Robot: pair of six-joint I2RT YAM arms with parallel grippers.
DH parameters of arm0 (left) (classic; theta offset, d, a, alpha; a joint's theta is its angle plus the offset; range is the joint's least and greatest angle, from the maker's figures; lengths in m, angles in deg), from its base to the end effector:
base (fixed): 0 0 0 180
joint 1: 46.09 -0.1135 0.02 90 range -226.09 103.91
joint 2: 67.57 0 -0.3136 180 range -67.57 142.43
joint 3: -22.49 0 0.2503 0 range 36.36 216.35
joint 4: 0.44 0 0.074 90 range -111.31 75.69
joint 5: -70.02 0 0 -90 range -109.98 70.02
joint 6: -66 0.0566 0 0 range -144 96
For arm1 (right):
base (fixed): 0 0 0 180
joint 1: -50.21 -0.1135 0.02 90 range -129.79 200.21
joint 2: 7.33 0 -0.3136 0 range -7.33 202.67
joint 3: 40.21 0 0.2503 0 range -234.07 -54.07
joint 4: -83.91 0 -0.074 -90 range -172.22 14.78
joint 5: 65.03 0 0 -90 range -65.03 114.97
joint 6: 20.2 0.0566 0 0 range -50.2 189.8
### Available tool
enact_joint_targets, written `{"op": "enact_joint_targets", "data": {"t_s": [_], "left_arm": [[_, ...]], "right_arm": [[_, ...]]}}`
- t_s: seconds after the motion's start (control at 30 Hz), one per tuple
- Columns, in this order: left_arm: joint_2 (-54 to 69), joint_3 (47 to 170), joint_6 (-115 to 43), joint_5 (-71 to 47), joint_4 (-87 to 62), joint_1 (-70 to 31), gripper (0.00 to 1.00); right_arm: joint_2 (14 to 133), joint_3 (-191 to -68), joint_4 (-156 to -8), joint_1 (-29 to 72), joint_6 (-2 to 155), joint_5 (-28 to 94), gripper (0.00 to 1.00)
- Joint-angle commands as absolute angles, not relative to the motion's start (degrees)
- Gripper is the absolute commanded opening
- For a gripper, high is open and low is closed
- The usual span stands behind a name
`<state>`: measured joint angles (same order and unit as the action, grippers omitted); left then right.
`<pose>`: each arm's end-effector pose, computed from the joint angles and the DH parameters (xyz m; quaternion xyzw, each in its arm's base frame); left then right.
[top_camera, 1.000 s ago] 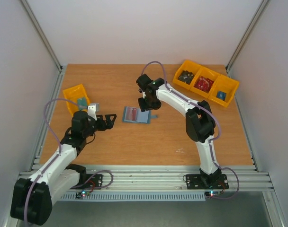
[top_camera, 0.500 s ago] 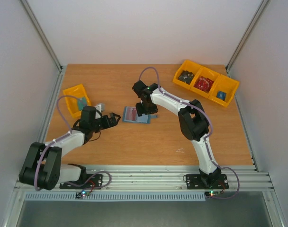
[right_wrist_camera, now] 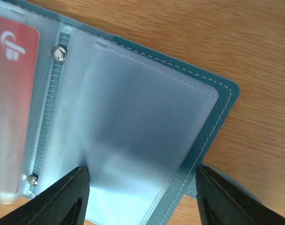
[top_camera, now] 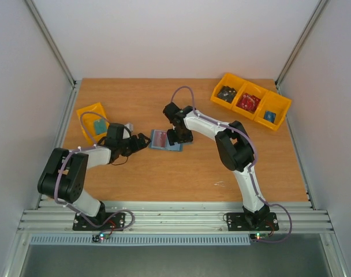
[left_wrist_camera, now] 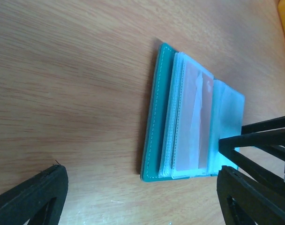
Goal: Take the credit cards out of the card holder
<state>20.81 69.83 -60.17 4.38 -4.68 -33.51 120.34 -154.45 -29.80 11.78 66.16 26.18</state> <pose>0.2763 -0.0856 0.1734 -0.1062 0.9013 -0.3312 0.2582 0.3740 0.2983 0.1751 -0.3584 0.9292 0.0368 0.0823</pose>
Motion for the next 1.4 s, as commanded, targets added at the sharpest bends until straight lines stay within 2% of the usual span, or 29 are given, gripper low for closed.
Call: {"op": "enact_joint_targets", "data": {"t_s": [0.0,0.47,1.1,1.17,1.23,1.3,1.37], "left_arm": [[24.3,72.8,-61.8,5.8,-2.7,-32.0,0.88],[31.9,77.1,-62.8,10.4,1.7,-28.5,0.81],[32.6,80.3,-64.2,20.5,9.3,-27.4,0.70],[32.6,80.4,-64.3,20.4,9.3,-27.3,0.62],[32.7,80.5,-64.3,19.0,8.4,-27.2,0.40],[32.7,80.4,-64.4,17.6,7.7,-27.2,0.29],[32.6,80.1,-64.5,17.1,7.4,-27.2,0.23]], "right_arm": [[121.2,-152.5,-32.0,12.2,66.9,28.2,0.62],[120.3,-147.4,-36.0,14.3,65.9,32.3,0.61],[119.8,-145.2,-39.3,15.6,66.1,37.3,0.61],[119.9,-145.2,-39.3,15.8,66.0,37.4,0.61],[119.9,-145.2,-39.3,15.9,66.0,37.4,0.61],[119.7,-145.3,-39.2,16.0,66.0,37.4,0.61],[119.6,-145.2,-39.2,16.2,65.9,37.5,0.61]]}}
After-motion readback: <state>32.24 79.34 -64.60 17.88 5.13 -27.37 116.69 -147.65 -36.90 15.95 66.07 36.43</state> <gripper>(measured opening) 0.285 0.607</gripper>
